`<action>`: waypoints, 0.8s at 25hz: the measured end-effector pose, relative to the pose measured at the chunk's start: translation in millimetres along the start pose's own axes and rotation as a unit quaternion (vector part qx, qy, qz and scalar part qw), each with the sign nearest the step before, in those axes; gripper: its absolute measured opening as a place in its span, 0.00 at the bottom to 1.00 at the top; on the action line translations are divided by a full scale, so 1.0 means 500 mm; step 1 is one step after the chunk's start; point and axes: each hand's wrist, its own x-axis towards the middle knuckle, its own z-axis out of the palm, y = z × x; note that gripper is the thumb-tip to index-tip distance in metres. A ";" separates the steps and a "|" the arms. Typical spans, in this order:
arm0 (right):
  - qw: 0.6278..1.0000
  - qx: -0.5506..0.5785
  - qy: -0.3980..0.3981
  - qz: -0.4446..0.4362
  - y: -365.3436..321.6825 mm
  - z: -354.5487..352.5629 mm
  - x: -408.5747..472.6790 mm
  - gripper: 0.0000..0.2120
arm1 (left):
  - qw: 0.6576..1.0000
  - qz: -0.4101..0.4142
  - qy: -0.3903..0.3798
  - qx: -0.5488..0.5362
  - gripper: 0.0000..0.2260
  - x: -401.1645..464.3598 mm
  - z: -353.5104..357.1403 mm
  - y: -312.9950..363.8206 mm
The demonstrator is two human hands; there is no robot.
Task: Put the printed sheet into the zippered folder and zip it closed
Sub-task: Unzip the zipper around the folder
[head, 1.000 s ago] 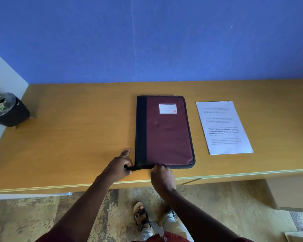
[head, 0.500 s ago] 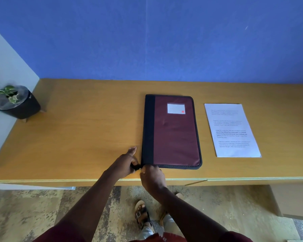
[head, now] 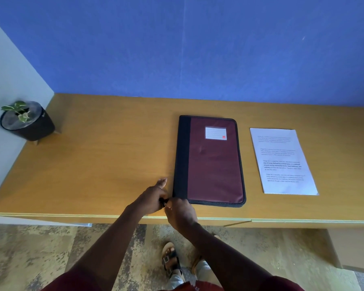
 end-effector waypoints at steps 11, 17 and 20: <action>0.996 0.007 0.084 0.033 0.094 -0.090 0.005 0.14 | 0.980 -0.015 0.197 -0.020 0.19 0.042 0.004 0.082; 0.989 0.009 0.125 0.075 0.175 -0.164 0.009 0.11 | 0.978 0.004 0.209 0.006 0.17 0.095 0.025 0.166; 0.984 0.006 0.156 0.081 0.218 -0.202 0.020 0.10 | 0.983 0.006 0.186 -0.001 0.16 0.121 0.044 0.198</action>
